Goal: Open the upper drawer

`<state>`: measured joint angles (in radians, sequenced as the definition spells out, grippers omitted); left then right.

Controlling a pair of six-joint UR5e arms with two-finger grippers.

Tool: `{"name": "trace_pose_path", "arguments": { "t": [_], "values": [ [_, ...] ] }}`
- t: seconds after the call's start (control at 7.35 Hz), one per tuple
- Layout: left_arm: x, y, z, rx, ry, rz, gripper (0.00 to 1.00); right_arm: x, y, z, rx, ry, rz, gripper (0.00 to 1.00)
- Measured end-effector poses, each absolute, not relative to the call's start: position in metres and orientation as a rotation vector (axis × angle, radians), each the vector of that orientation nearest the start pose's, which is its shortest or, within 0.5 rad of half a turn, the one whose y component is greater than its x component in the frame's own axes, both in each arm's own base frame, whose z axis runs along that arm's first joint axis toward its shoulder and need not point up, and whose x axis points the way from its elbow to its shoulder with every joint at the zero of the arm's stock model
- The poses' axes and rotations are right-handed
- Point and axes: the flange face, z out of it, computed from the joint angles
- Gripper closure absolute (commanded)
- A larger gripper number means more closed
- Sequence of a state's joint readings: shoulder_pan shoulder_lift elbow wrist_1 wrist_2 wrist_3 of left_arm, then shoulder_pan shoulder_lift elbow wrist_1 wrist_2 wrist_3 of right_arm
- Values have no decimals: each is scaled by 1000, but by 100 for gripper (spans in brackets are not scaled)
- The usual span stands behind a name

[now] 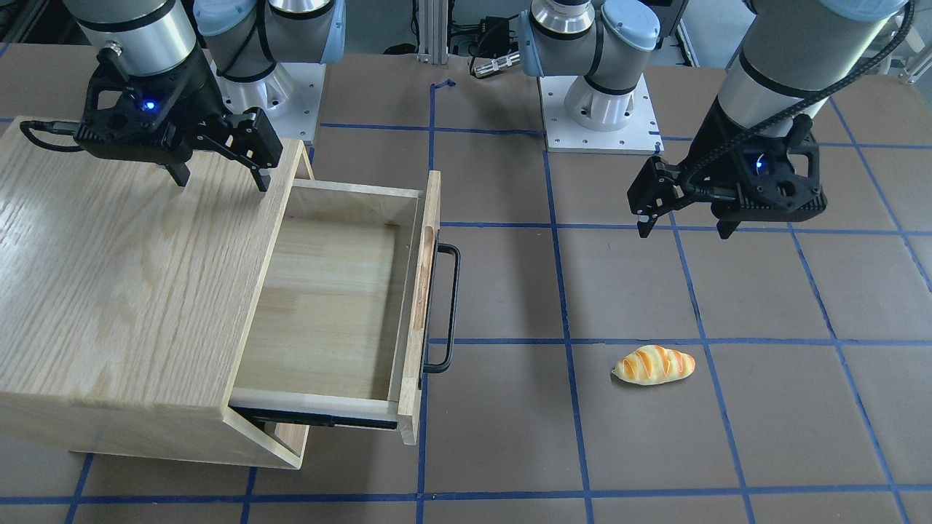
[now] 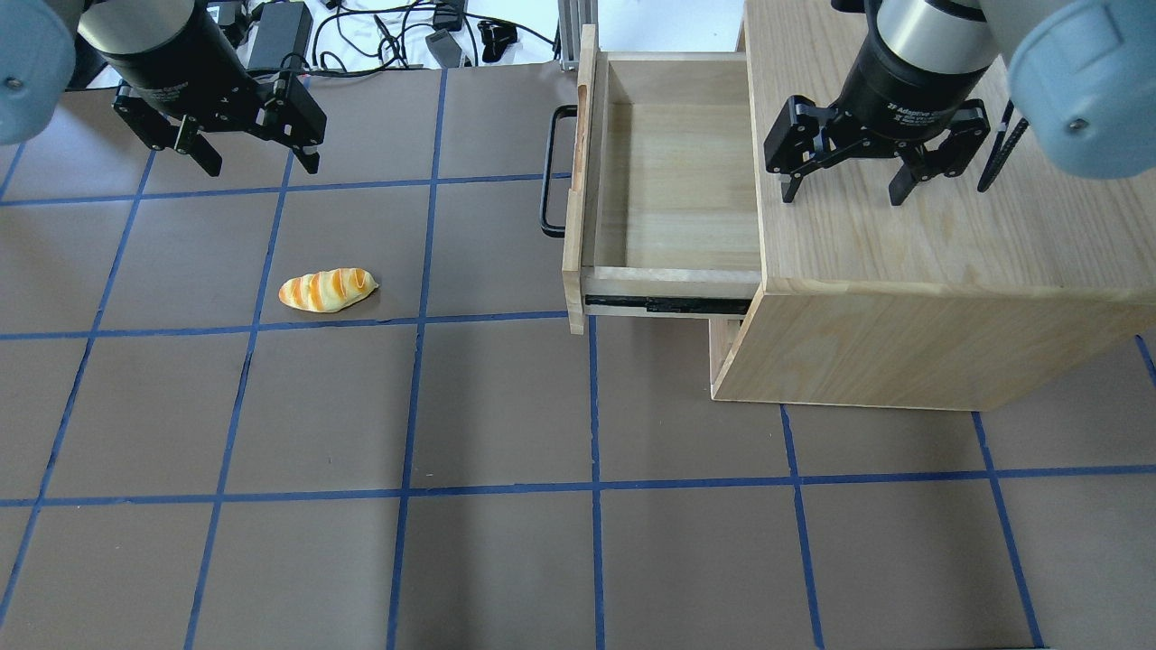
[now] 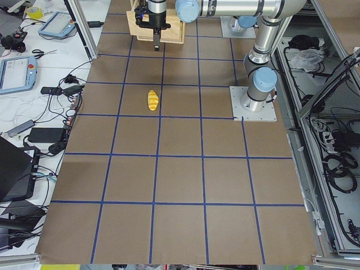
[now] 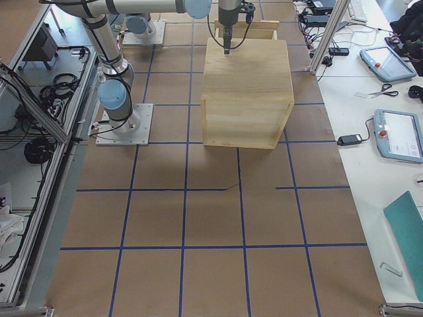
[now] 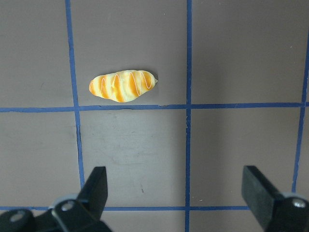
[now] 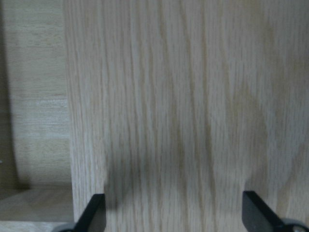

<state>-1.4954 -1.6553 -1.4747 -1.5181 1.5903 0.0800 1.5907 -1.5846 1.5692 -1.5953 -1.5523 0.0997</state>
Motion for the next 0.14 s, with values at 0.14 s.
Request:
{"name": "trace_pose_path", "arguments": {
  "t": [0.14],
  "values": [
    [-90,-543,497,4,3116,-97,0,145,-487,498,124,3117,-60,0]
  ]
}}
